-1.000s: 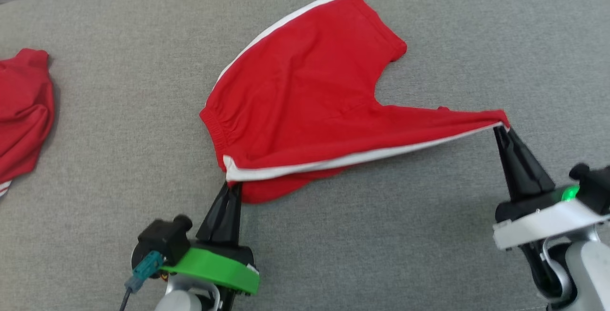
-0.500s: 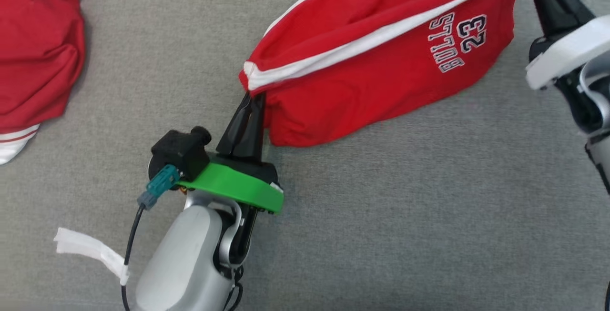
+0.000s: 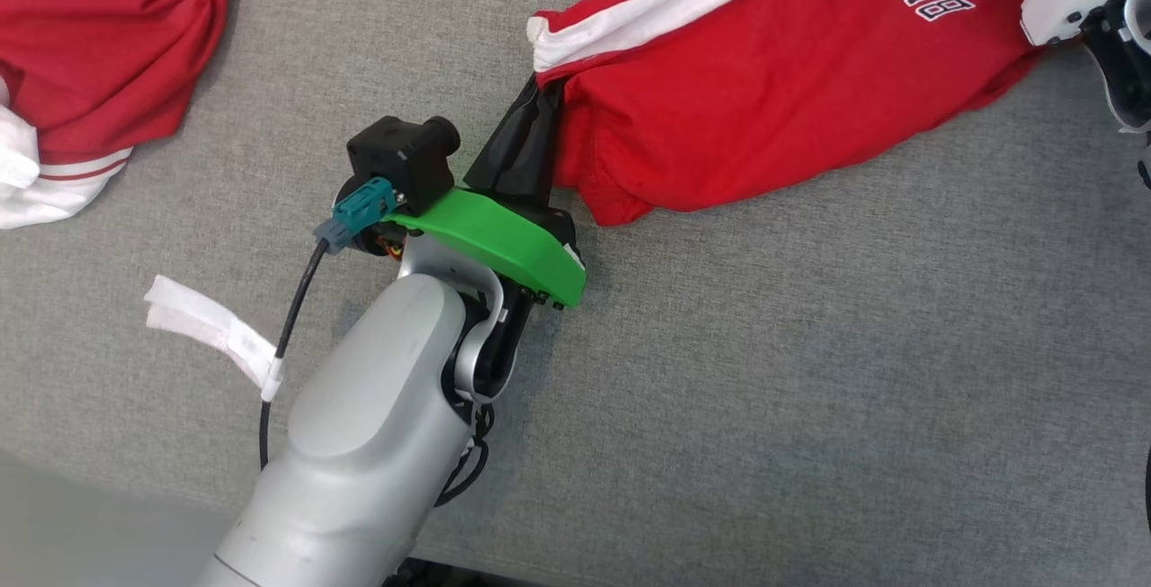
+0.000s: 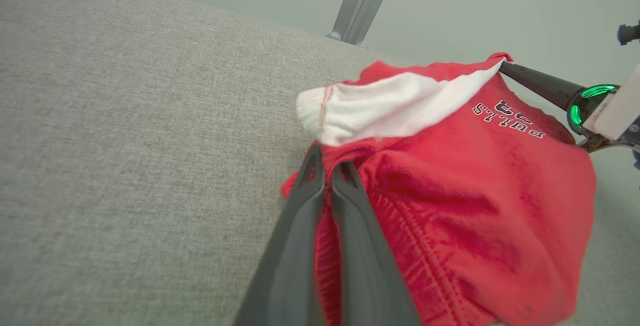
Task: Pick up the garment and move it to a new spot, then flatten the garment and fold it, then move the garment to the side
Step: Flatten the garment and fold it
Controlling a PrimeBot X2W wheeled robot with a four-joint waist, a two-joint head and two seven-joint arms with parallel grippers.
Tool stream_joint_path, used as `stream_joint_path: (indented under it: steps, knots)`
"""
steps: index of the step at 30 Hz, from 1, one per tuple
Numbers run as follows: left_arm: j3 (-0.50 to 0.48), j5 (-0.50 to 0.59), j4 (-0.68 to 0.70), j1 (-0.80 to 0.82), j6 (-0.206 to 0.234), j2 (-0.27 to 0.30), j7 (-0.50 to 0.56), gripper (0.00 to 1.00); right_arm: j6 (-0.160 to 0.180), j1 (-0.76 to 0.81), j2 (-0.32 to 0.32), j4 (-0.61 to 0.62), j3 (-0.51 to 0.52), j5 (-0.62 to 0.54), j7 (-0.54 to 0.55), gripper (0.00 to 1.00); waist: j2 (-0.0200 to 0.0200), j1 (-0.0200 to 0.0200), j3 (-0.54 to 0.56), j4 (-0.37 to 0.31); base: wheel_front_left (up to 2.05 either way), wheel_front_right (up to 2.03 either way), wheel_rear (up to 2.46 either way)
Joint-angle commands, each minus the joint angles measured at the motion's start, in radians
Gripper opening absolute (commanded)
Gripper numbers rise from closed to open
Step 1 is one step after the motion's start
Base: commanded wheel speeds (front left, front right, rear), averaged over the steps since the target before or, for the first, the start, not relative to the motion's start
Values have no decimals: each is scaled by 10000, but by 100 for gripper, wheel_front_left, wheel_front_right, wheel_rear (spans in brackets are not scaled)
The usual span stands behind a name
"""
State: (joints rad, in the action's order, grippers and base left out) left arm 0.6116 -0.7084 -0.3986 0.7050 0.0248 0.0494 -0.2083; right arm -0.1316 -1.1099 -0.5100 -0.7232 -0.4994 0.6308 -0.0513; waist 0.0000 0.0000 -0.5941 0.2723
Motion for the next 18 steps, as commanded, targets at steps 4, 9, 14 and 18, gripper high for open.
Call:
stream_joint_path:
  steps: [4,9,14,18]
  knots:
    - [328,-287,-346,442,-118,28,-278,33,16,-257,133,-447,-528,136,-608,41,0,0,-250,80,0,0,0]
    - [372,-257,-464,314,114,32,-500,100,16,72,19,-554,-746,-49,-1846,100,0,0,-51,-63,0,0,0]
    - [-360,557,122,-126,644,216,-572,100,16,678,-10,553,207,-702,-2156,100,0,0,265,-400,0,0,0]
    - [-1198,1756,1259,-703,909,386,-568,100,16,2096,306,2276,1823,-1539,-2137,100,0,0,580,-756,0,0,0]
